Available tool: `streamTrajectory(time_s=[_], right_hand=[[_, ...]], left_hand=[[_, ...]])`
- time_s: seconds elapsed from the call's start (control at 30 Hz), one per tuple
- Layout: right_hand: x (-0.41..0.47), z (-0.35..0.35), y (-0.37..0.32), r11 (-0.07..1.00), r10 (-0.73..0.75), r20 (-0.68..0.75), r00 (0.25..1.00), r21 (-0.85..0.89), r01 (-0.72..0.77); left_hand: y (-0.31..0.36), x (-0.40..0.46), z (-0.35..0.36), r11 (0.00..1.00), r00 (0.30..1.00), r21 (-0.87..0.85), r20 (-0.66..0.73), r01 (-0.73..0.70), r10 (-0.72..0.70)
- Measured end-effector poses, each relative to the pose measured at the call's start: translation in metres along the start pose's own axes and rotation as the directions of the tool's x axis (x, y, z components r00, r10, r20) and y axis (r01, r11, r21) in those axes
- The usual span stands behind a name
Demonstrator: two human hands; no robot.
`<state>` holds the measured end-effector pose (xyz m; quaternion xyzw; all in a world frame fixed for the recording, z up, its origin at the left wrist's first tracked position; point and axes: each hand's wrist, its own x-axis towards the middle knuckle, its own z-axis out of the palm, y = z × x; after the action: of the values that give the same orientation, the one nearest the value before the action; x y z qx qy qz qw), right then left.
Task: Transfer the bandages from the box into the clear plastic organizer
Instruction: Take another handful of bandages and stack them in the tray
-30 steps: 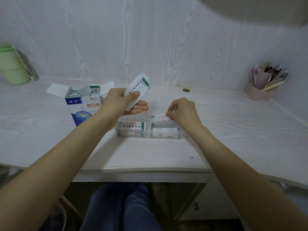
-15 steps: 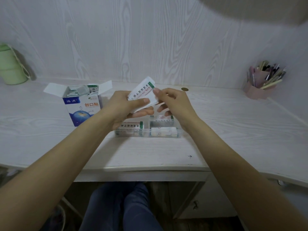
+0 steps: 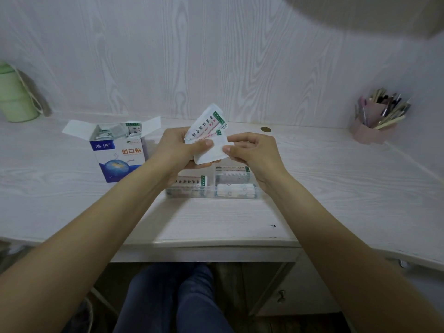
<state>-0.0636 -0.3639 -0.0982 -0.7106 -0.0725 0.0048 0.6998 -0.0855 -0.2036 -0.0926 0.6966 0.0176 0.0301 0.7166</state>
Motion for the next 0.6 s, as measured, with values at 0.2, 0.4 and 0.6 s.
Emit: streamTrajectory(time_s=[0.2,0.4,0.6], right_hand=[[-0.0008,-0.0006,-0.0016,0.994,0.008,0.006,1.000,-0.107,-0.008],[-0.0008,0.0016,0.0006,0.999,0.013,0.006,1.000,-0.051,-0.012],[-0.0010,0.0013,0.0015,0.995,0.037,0.016,0.999,-0.090,-0.036]], left_hand=[[-0.0024,0.0051,-0.0021,0.999,0.997,0.029,-0.074,-0.028,0.031],[-0.0028,0.0055,-0.0008,0.999,0.999,-0.033,-0.011,0.040,-0.040],[-0.0012,0.0024,0.0000,0.992,0.996,-0.098,0.051,0.078,-0.073]])
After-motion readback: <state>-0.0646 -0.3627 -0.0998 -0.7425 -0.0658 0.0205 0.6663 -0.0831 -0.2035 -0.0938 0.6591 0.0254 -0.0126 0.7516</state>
